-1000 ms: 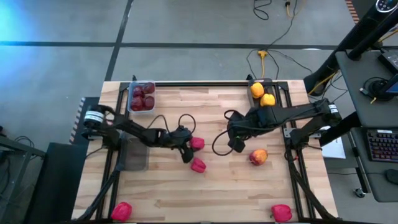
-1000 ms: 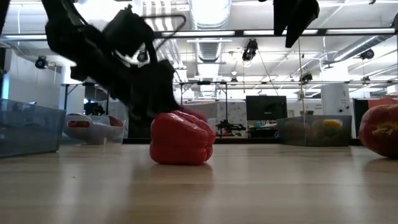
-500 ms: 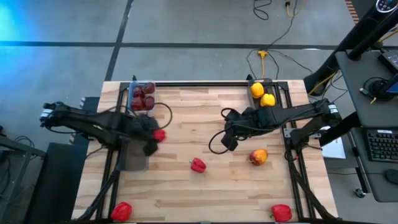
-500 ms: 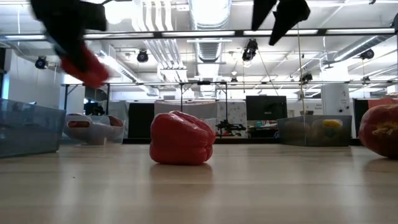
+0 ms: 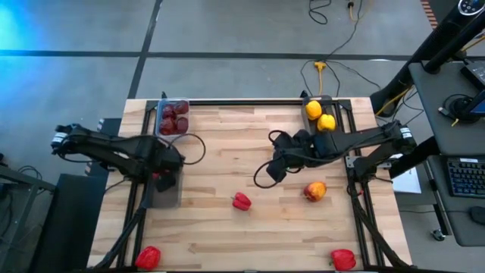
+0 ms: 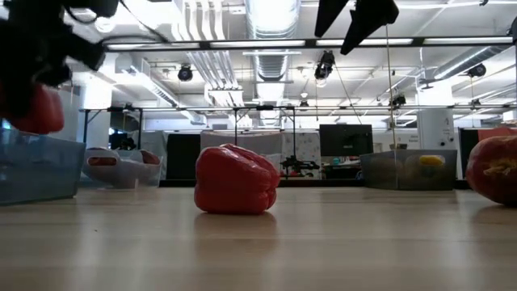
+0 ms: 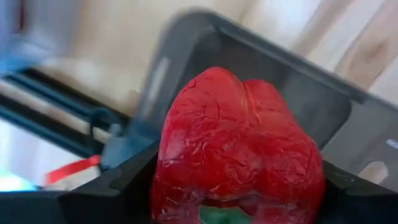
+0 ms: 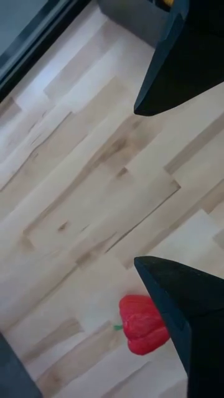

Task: Sort produce into baskets
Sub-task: Put the red bell pepper into the bottom black bin

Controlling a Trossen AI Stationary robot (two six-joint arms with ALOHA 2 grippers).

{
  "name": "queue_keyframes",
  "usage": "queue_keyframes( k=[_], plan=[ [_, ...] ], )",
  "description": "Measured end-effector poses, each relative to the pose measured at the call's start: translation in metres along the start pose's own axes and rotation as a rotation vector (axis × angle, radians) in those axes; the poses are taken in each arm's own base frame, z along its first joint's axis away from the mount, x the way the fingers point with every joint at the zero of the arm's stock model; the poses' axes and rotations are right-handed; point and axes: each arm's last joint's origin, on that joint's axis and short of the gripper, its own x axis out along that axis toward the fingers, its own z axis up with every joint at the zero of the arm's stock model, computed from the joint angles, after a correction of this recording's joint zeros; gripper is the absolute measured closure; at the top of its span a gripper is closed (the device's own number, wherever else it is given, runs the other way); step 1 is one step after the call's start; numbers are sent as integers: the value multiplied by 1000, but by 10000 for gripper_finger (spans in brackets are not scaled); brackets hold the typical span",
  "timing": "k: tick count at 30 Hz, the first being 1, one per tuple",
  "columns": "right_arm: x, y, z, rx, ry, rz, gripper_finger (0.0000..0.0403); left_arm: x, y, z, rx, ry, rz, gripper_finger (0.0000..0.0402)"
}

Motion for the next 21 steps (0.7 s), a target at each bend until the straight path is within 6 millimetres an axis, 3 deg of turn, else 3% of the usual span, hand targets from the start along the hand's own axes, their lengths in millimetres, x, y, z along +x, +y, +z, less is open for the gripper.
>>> queue_keyframes(
  k=[5, 13, 21],
  plan=[
    [-1, 1, -1, -6, 1, 4, 23, 32, -8, 5, 36, 29, -25, 150],
    [-1, 1, -1, -7, 1, 3, 23, 46, -21, 23, 85, 13, 1, 122],
    [-1, 1, -1, 2, 2, 6, 23, 58, -26, 31, 115, 37, 83, 128]
  ],
)
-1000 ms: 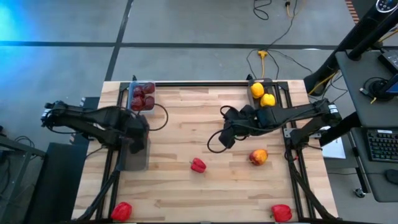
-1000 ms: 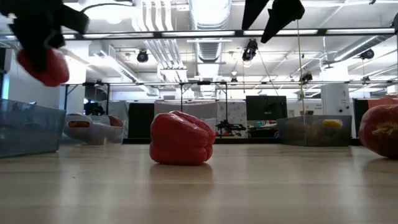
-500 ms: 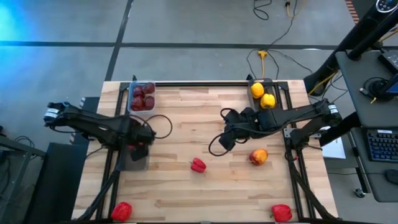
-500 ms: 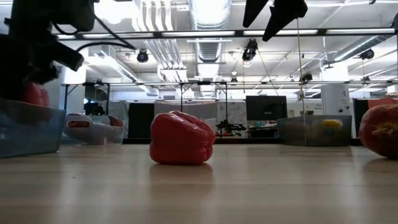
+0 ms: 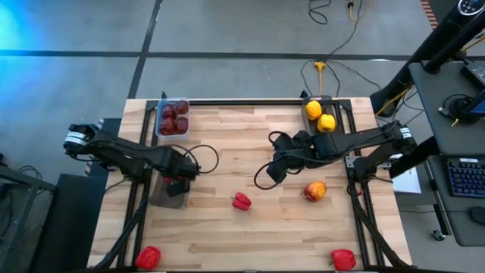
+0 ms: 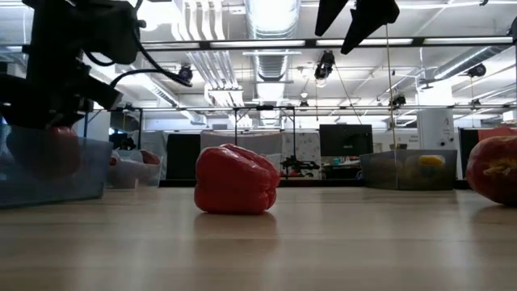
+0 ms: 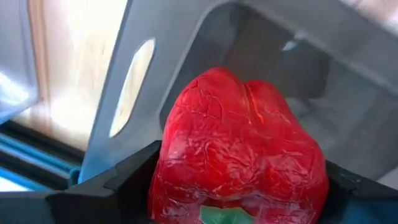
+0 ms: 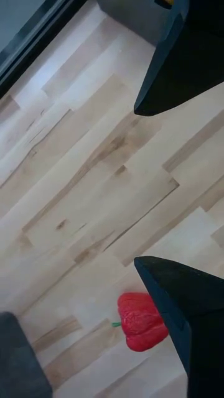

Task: Sort produce into baskets
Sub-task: Put the red bell pepper into the bottom black bin

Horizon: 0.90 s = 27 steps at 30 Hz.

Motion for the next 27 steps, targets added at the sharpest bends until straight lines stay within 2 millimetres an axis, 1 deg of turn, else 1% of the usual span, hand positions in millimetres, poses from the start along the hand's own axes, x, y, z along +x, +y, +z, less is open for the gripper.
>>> queue_keyframes(
  k=[5, 11, 15, 18, 21, 27],
  plan=[
    [0, 0, 0, 6, -1, 1, 23, 3, 4, -5, 63, 72, 58, 129],
    [0, 1, 0, 13, 10, 13, 23, 15, 7, -8, 91, 60, 161, 125],
    [0, 2, -1, 20, 35, 38, 23, 25, 8, -14, 107, 114, 146, 107],
    [0, 2, -1, 16, 39, 44, 23, 29, 8, -17, 131, 148, 125, 93],
    [0, 2, -1, -11, 39, 45, 23, 27, 8, -17, 126, 145, 124, 77],
    [0, 2, -2, -45, 50, 56, 23, 13, 8, -13, 111, 134, 128, 47]
  ],
)
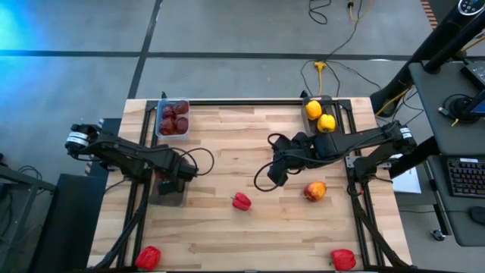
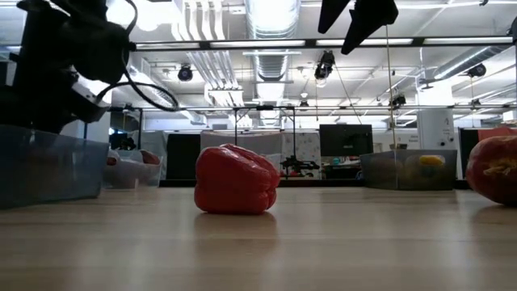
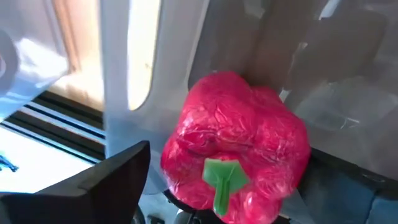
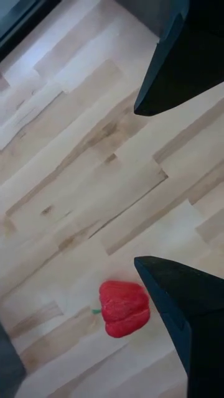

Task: Sort produce into baskets
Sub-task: Put the red bell pepper into the bottom black bin

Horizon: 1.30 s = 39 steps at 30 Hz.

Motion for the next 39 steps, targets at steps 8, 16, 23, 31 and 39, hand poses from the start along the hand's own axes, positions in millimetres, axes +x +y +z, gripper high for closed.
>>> queue_keyframes(
  k=[8, 16, 23, 31, 39],
  plan=[
    [0, 0, -1, -2, 8, 5, 23, -19, 3, 0, -46, -4, 1, 36],
    [5, 24, -13, -131, 20, 57, 23, -73, 9, -39, -46, -344, -45, 35],
    [21, 60, -39, -286, 57, 76, 23, -115, -3, -70, 221, -925, -350, 35],
    [13, 82, -50, -188, 64, 106, 23, -118, -39, -43, 297, -1268, -385, 35],
    [-9, 95, -73, -72, 95, 125, 23, -85, -61, -1, 291, -1387, -408, 13]
  ],
)
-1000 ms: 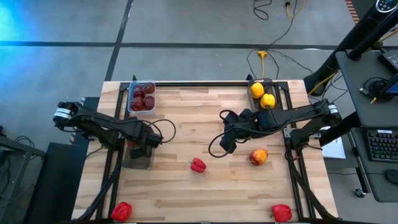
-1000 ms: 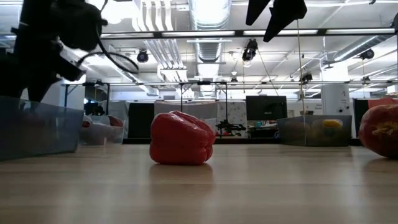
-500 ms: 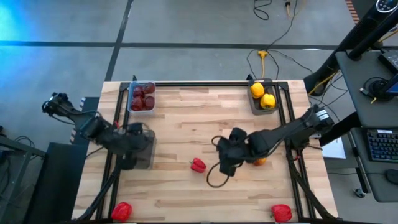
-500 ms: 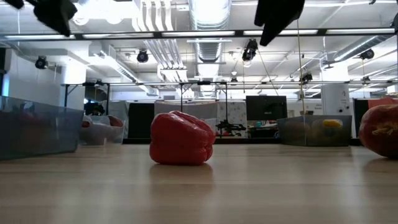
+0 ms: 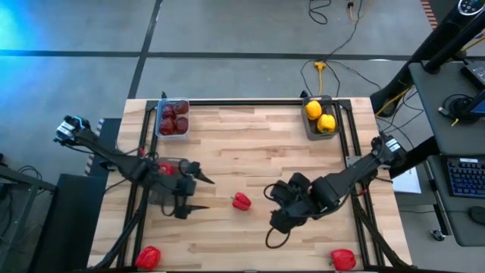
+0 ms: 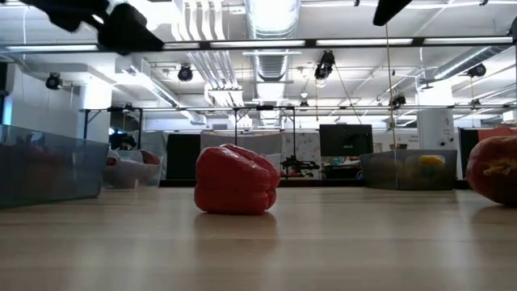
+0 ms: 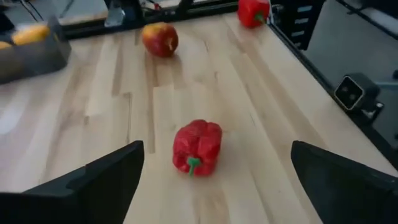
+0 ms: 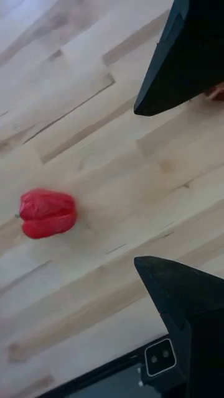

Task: Sort produce into baskets
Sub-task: Put the red bell pepper into the bottom black bin

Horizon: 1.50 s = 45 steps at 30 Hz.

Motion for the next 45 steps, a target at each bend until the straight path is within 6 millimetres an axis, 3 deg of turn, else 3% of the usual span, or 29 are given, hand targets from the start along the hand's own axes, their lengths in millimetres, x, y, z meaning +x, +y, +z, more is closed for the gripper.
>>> queue_keyframes(
  k=[10, 16, 22, 34, 39, 45],
  plan=[
    [1, 0, -4, 48, 9, -13, 23, 65, 16, -16, 116, 107, -15, 3],
    [1, 0, -4, 56, 9, -10, 23, 98, 14, -31, 138, 77, -24, 3],
    [1, 0, -4, 42, 12, -9, 23, 125, 11, -52, 166, 174, -23, 3],
    [11, -2, -6, 31, 50, -22, 23, 159, 12, -75, 121, 96, 0, 3],
    [11, -2, -7, 31, 63, -14, 23, 164, 11, -81, 103, 101, 1, 4],
    [13, -3, -7, 18, 67, -21, 23, 162, 11, -76, 59, 80, 3, 53]
  ],
)
